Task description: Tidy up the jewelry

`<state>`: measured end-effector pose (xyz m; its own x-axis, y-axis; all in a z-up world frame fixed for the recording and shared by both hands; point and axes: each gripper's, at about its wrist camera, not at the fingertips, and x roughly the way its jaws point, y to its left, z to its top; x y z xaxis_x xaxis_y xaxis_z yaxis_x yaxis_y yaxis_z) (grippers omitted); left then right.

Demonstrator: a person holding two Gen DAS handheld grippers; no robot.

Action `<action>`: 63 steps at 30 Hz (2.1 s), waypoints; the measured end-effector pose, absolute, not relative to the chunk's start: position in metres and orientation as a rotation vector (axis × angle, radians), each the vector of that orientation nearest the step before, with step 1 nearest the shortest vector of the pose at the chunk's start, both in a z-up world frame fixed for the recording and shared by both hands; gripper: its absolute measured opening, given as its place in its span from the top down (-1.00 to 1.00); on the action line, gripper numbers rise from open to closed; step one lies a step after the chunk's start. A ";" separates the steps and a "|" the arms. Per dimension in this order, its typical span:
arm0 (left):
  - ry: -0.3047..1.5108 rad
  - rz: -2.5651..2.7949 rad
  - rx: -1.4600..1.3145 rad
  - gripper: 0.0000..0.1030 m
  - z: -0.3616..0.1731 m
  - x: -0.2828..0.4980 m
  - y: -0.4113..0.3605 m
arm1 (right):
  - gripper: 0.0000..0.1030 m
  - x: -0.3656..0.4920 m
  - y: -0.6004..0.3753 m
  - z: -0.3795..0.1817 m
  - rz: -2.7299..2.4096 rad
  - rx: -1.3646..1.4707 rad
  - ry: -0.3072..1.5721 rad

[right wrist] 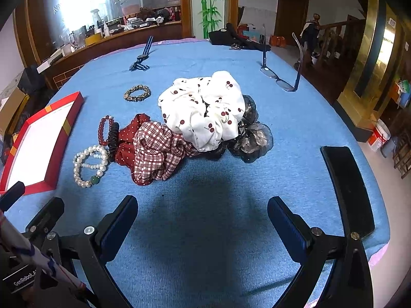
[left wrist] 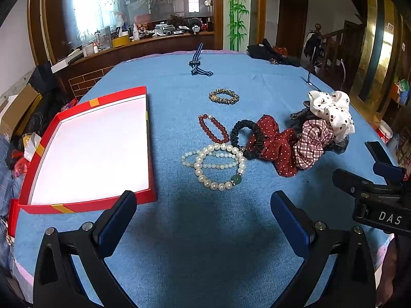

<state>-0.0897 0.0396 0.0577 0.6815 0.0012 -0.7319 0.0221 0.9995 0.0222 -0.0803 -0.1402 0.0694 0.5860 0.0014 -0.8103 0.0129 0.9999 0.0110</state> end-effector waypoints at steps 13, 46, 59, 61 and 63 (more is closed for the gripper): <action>0.859 -0.027 0.002 -1.00 0.051 -0.081 0.047 | -0.98 -0.071 -0.149 0.067 0.015 0.044 0.958; 0.900 -0.183 -0.027 -0.90 0.062 -0.061 0.035 | 0.68 -0.003 -0.189 0.084 0.144 0.289 0.940; 0.968 -0.403 0.090 -0.55 0.056 -0.039 -0.048 | 0.68 -0.038 -0.232 0.106 0.114 0.373 0.836; 0.974 -0.429 0.114 -0.55 0.054 -0.038 -0.062 | 0.68 -0.041 -0.236 0.105 0.110 0.378 0.833; 0.984 -0.444 0.132 -0.55 0.050 -0.035 -0.073 | 0.68 -0.043 -0.241 0.103 0.111 0.391 0.832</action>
<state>-0.0347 -0.0730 0.0500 0.4723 -0.3025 -0.8279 0.4202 0.9029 -0.0902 -0.0429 -0.2410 0.1034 0.6723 0.2471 -0.6978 0.0559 0.9230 0.3807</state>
